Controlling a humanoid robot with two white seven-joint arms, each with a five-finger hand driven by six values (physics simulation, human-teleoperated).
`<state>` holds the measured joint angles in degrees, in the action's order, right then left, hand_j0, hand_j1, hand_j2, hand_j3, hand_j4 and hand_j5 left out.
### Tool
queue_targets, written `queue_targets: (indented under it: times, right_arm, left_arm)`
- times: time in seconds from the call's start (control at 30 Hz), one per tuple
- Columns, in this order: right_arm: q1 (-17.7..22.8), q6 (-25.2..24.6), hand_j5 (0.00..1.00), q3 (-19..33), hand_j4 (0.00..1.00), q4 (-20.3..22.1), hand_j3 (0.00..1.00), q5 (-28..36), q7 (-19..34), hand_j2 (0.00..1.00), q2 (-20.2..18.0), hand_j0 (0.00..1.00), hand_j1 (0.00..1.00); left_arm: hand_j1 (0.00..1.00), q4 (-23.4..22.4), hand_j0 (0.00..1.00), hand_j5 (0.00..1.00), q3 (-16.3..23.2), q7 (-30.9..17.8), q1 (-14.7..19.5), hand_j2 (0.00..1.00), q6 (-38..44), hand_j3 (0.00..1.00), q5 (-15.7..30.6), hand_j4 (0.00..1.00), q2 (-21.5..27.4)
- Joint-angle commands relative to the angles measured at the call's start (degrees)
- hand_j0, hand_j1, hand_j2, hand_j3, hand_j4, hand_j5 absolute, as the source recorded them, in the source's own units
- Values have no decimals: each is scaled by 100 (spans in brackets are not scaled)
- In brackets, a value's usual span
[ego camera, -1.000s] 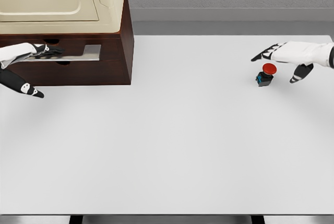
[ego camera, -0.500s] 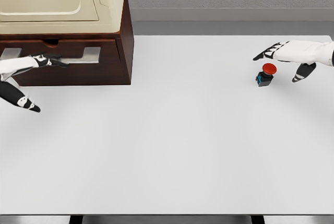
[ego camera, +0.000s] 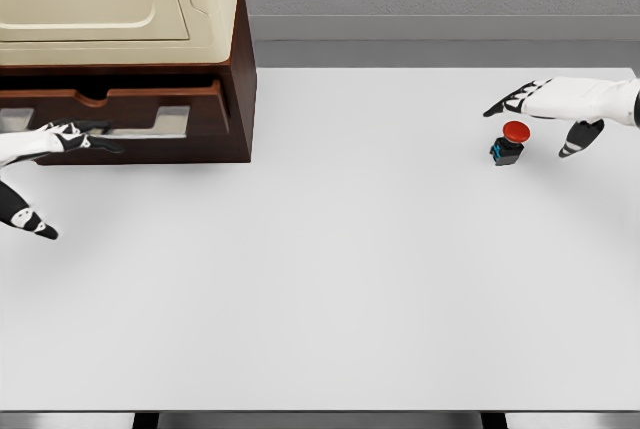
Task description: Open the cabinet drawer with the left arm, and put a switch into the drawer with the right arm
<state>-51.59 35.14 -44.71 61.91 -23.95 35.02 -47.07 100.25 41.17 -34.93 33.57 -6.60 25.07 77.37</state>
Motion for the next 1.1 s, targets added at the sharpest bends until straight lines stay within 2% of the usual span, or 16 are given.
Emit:
queue_targets:
  times: [0.0, 0.33, 0.43, 0.77, 1.07]
  right_arm:
    - [-9, -14, 100, 6, 100, -4, 100, 22, -2, 100, -4, 100, 100]
    - [-9, -14, 100, -11, 100, -21, 100, 22, -2, 100, 14, 100, 100]
    - [-35, -14, 100, -161, 100, -56, 100, 13, -2, 100, 58, 100, 100]
    - [-246, -14, 100, -178, 100, -461, 100, -128, -2, 100, 339, 100, 100]
    - [-290, -14, 100, -249, 100, -452, 100, -128, -2, 100, 322, 100, 100]
  left_arm:
    - [100, -41, 100, 100, 40, -7, 0, 100, -131, 100, -187, 100, 129]
    - [100, 73, 100, 100, 322, -7, -9, 100, -597, 100, -170, 100, 480]
    - [100, 73, 100, 100, 410, -7, -9, 100, -773, 100, -64, 100, 568]
    - [100, 73, 100, 100, 665, -7, -9, 100, -1265, 100, -29, 100, 858]
    - [100, 73, 100, 100, 875, -7, 0, 100, -1792, 100, 59, 100, 1271]
